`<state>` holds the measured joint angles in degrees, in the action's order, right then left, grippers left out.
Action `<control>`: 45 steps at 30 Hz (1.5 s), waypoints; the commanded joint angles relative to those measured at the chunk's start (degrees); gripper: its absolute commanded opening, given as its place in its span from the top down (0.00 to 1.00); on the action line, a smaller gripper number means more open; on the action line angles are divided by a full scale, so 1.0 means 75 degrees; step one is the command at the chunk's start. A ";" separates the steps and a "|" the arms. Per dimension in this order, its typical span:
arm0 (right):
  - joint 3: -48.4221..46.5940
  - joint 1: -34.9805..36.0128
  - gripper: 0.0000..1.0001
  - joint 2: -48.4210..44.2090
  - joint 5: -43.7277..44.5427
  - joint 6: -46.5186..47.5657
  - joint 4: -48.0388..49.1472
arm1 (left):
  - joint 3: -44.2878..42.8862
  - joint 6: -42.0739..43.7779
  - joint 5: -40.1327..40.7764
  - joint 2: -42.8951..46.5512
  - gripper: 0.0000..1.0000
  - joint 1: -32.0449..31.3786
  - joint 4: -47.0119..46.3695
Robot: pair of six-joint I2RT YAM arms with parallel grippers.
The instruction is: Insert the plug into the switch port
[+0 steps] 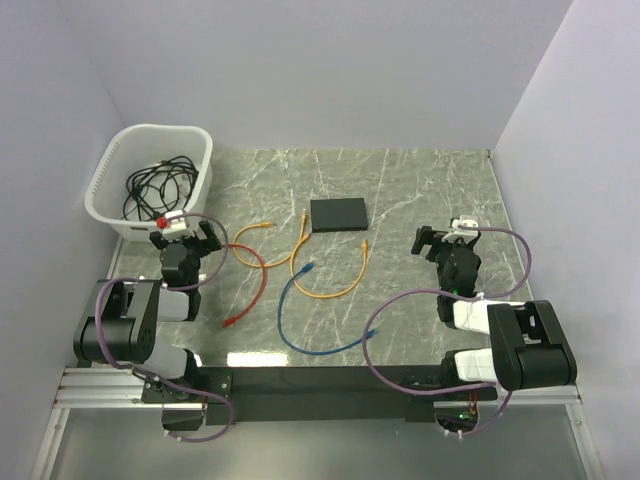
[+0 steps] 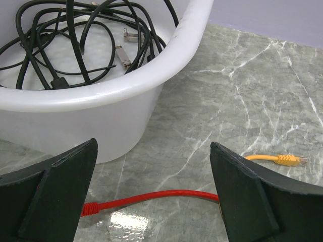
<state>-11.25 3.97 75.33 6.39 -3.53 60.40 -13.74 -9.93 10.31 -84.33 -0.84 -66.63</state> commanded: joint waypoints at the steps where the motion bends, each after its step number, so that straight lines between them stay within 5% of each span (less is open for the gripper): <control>1: -0.0153 -0.0013 0.00 -0.0107 -0.0009 0.0060 0.0466 | -0.0067 0.0047 -0.0120 0.0088 0.01 -0.0017 -0.0385; 13: -0.0153 -0.0013 0.00 -0.0118 0.0131 0.0060 0.0466 | -0.0078 0.0047 -0.0120 0.0088 0.01 -0.0017 -0.0397; 18: -0.1156 0.0803 0.00 -0.1124 0.1150 0.0411 -0.1804 | -0.0020 0.0105 -0.0155 0.0123 0.01 -0.0028 -0.0525; 20: -0.1418 0.1133 0.00 -0.1626 0.1280 0.0739 -0.2262 | -0.0323 0.0211 0.0007 0.0322 0.01 -0.0134 0.0103; 24: -0.2072 0.1732 0.00 -0.2589 0.0626 0.0776 -0.3059 | -0.2114 -0.0268 0.0432 0.0779 0.01 -0.0368 0.4290; 34: -0.4512 0.2928 0.00 -0.3341 -0.1490 -0.0372 -0.6330 | -0.2295 -0.2070 -0.0010 0.3567 0.01 -0.1482 0.5345; 36: -0.4245 0.2905 0.00 -0.3283 -0.0835 -0.1829 -0.6063 | -0.2084 -0.2889 0.0101 0.4000 0.01 -0.1470 0.5240; 37: -0.4185 0.2881 0.00 -0.3236 0.0911 -0.2998 -0.6375 | -0.1839 -0.3996 0.0300 0.4084 0.01 -0.1447 0.5263; 39: -0.4730 0.2079 0.00 -0.2513 0.0231 -0.3888 -0.7822 | -0.1731 -0.4103 -0.0257 0.4097 0.01 -0.1388 0.5322; 42: -0.6287 0.1873 0.00 -0.0509 -0.1084 -0.3340 -0.9663 | -0.2257 -0.3551 -0.1115 0.3805 0.01 -0.1399 0.6068; 45: -0.6411 0.2107 0.00 0.0174 -0.1380 -0.3068 -0.9811 | -0.2527 -0.3258 -0.1117 0.3756 0.03 -0.1586 0.6457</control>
<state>-58.06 18.26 73.58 0.84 -24.73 -0.80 -29.52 -34.17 5.78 -56.14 -11.75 -22.98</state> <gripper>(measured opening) 0.997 0.975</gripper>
